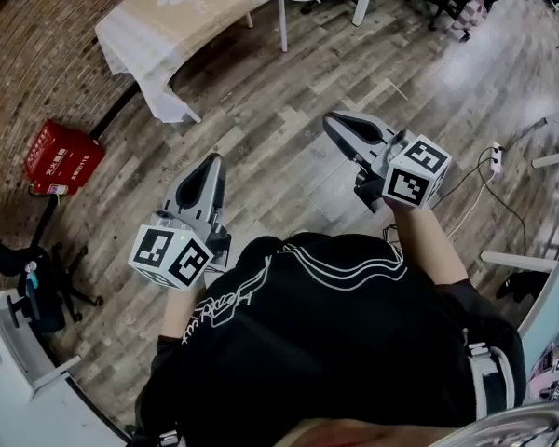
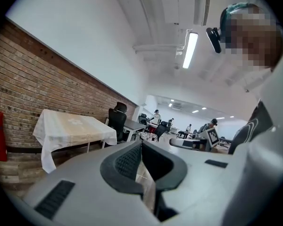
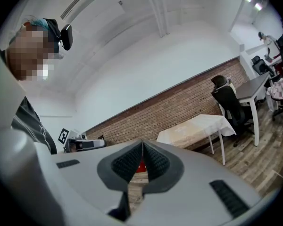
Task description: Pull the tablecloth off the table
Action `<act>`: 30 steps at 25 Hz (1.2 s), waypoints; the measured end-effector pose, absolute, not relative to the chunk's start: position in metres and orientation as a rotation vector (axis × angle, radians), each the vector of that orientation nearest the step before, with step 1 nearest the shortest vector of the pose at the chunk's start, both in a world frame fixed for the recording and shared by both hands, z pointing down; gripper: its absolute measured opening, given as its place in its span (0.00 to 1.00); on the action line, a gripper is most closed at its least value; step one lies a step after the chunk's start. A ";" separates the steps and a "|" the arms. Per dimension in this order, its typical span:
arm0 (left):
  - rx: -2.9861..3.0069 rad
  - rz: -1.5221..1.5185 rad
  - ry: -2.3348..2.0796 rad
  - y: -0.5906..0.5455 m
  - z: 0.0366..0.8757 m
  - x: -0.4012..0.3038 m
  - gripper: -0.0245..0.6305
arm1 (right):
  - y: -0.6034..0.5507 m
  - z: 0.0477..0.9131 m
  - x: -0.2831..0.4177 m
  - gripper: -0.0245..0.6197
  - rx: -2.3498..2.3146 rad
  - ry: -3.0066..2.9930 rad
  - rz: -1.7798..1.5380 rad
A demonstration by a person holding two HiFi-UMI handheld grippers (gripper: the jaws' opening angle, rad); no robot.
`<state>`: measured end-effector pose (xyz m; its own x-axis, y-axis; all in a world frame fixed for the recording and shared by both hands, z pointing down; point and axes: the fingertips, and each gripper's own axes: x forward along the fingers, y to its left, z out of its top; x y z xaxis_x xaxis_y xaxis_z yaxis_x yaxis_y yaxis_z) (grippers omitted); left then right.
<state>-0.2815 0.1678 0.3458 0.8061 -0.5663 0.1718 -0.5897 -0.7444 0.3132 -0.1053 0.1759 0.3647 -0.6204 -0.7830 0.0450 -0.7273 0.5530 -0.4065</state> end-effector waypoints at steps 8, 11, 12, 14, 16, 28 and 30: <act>2.601 0.135 -0.867 0.144 0.372 -0.269 0.05 | 0.158 0.392 -0.091 0.03 -1.305 2.613 -0.678; 2.586 0.131 -0.858 0.119 0.380 -0.269 0.05 | 0.136 0.401 -0.092 0.03 -1.315 2.608 -0.707; 2.583 0.131 -0.856 0.108 0.382 -0.269 0.05 | 0.127 0.403 -0.092 0.03 -1.319 2.608 -0.715; 2.570 0.132 -0.849 0.082 0.388 -0.267 0.05 | 0.107 0.407 -0.091 0.03 -1.333 2.608 -0.739; 2.552 0.137 -0.831 0.053 0.396 -0.262 0.05 | 0.082 0.412 -0.087 0.03 -1.351 2.610 -0.770; 2.536 0.161 -0.851 -0.137 0.412 -0.272 0.05 | -0.113 0.413 -0.095 0.03 -1.369 2.640 -0.806; 2.545 0.164 -0.877 -0.161 0.409 -0.280 0.05 | -0.136 0.407 -0.096 0.03 -1.375 2.636 -0.787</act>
<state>-0.2795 -0.1614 0.4087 0.7917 -0.5577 0.2494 -0.6102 -0.7015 0.3681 -0.0958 -0.1365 0.4070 -0.5987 -0.7823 0.1719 -0.7484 0.4699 -0.4680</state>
